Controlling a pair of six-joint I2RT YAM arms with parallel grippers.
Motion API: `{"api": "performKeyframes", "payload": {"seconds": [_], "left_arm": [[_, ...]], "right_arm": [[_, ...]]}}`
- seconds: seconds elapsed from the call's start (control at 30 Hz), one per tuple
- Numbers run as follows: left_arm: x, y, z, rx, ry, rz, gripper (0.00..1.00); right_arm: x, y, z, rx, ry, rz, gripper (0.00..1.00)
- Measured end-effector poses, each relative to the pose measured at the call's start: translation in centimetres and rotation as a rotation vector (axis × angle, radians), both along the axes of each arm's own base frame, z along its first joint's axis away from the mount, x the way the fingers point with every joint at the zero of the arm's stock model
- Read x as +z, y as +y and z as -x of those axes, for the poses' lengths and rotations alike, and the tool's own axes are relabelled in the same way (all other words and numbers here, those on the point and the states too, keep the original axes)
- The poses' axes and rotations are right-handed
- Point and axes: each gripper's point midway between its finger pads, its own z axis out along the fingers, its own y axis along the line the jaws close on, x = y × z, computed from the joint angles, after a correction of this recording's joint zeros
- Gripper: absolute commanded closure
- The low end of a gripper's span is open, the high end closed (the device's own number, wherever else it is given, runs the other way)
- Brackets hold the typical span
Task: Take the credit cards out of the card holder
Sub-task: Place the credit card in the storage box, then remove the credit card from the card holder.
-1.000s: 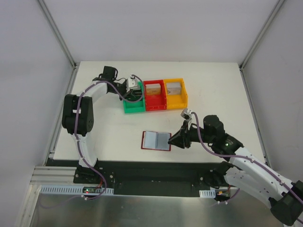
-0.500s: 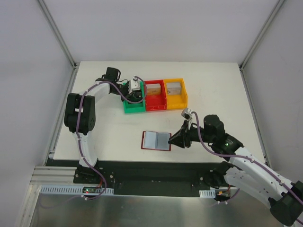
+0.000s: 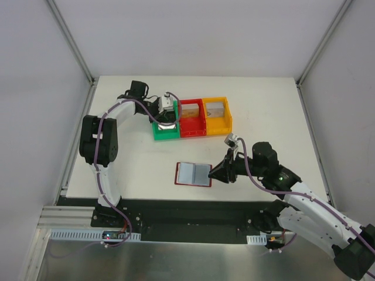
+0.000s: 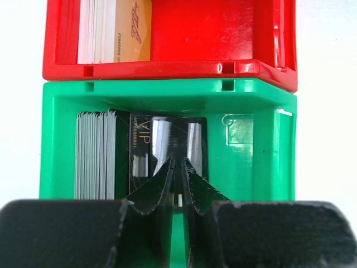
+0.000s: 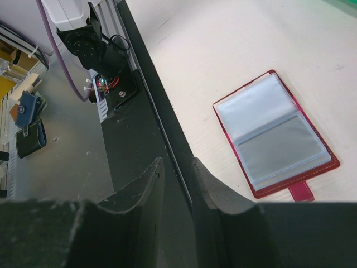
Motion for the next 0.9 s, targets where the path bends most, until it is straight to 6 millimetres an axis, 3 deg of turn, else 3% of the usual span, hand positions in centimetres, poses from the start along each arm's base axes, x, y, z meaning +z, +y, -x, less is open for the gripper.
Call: {"api": "performKeyframes", "payload": {"seconds": [0.43, 0.6, 0.63, 0.67, 0.7, 0.9], "left_arm": [[0.6, -0.1, -0.5, 0.002, -0.018, 0.0, 0.92], [2.3, -1.0, -0.4, 0.005, -0.052, -0.018, 0.89], [2.8, -1.2, -0.4, 0.008, -0.064, -0.025, 0.84], [3.7, -1.7, -0.2, 0.01, -0.081, -0.03, 0.06], [4.7, -2.2, 0.0, 0.015, -0.099, -0.033, 0.01], [11.2, -6.2, 2.7, 0.066, -0.181, -0.01, 0.01]], "right_arm": [[0.2, 0.1, -0.3, -0.005, -0.007, -0.01, 0.72], [0.3, 0.3, -0.5, -0.006, -0.011, -0.015, 0.71], [0.3, 0.3, -0.5, -0.007, -0.01, -0.016, 0.71], [0.4, 0.3, -0.5, -0.008, -0.008, -0.018, 0.71], [0.4, 0.3, -0.6, -0.01, -0.009, -0.02, 0.71], [-0.3, 0.2, -1.3, -0.055, -0.012, -0.014, 0.7]]}}
